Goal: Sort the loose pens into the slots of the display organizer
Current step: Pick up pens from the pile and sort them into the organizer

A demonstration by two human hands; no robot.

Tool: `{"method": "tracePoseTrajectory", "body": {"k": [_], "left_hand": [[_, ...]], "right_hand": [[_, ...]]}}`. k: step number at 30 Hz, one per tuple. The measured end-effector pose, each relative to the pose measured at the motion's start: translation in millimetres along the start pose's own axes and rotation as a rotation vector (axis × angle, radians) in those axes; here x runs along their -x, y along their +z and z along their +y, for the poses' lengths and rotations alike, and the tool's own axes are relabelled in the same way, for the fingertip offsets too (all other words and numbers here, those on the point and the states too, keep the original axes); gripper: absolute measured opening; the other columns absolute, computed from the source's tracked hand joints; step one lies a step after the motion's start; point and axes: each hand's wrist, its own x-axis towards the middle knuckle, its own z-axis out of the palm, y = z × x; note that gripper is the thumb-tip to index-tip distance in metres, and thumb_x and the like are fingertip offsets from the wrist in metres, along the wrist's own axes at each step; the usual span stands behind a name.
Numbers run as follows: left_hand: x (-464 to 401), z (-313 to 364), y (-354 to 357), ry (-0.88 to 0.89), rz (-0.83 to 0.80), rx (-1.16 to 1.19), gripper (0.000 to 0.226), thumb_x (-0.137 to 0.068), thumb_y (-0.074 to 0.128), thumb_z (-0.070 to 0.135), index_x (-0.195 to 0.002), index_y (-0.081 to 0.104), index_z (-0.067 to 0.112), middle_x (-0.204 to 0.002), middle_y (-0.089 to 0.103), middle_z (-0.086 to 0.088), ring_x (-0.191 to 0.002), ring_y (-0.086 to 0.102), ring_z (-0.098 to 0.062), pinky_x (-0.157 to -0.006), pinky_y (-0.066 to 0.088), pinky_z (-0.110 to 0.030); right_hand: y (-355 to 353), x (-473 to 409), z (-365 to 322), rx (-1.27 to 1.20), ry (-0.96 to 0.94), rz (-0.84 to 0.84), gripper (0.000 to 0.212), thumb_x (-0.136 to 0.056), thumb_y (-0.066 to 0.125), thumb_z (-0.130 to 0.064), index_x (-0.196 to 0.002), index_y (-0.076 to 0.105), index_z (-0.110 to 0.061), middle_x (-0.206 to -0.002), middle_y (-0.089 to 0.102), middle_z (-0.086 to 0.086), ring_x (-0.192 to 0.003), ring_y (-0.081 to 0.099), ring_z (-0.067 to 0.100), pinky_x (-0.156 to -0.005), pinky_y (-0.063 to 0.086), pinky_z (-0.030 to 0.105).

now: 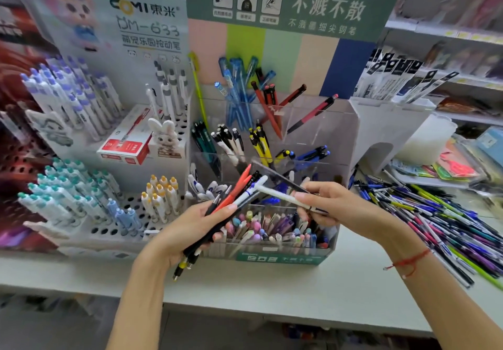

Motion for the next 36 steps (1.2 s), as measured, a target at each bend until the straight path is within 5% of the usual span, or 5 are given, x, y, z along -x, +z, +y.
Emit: {"method": "tracePoseTrajectory", "body": {"k": [13,18,23,30,36], "left_hand": [[-8,1,32,0.028,0.040,0.054,0.032,-0.094,0.051,0.045,-0.093,0.056,0.013,-0.062,0.050,0.006,-0.045,0.041,-0.005,-0.038,0.030,-0.015],[-4,0,30,0.039,-0.028,0.069,0.024,-0.095,0.053,0.034,-0.097,0.060,0.011,-0.066,0.051,0.005,-0.046,0.040,-0.004,-0.037,0.030,-0.014],[-2,0,44,0.044,-0.117,0.053,0.034,-0.093,0.052,0.043,-0.102,0.059,0.010,-0.069,0.053,0.006,-0.048,0.040,-0.003,-0.039,0.030,-0.013],[-6,5,62,0.037,-0.270,0.047,0.031,-0.097,0.049,0.037,-0.118,0.055,0.016,-0.066,0.052,0.008,-0.047,0.038,-0.002,-0.037,0.029,-0.012],[-13,9,70,-0.054,-0.385,0.120,0.042,-0.094,0.048,0.041,-0.126,0.051,0.014,-0.063,0.047,0.009,-0.043,0.035,-0.001,-0.038,0.023,-0.012]], "right_hand": [[21,-9,11,0.093,-0.047,0.087,0.016,-0.089,0.065,-0.030,-0.097,0.076,-0.023,-0.067,0.053,0.003,-0.051,0.039,0.009,-0.046,0.034,0.016],[35,-18,17,-0.317,-0.080,0.496,0.033,-0.101,0.043,-0.027,-0.088,0.057,0.000,-0.070,0.058,0.012,-0.038,0.046,0.011,-0.036,0.034,0.017],[42,-23,15,-0.470,-0.125,0.715,0.031,-0.104,0.036,-0.027,-0.088,0.050,-0.004,-0.067,0.057,0.006,-0.039,0.045,0.008,-0.036,0.034,0.017],[41,-18,22,-0.364,-0.004,0.660,0.028,-0.104,0.034,-0.027,-0.099,0.059,-0.017,-0.074,0.054,0.002,-0.065,0.056,0.008,-0.055,0.050,0.019],[23,5,29,-0.527,-0.152,0.547,0.026,-0.102,0.039,-0.024,-0.103,0.063,-0.014,-0.064,0.050,0.002,-0.044,0.038,0.007,-0.046,0.035,0.019]]}}
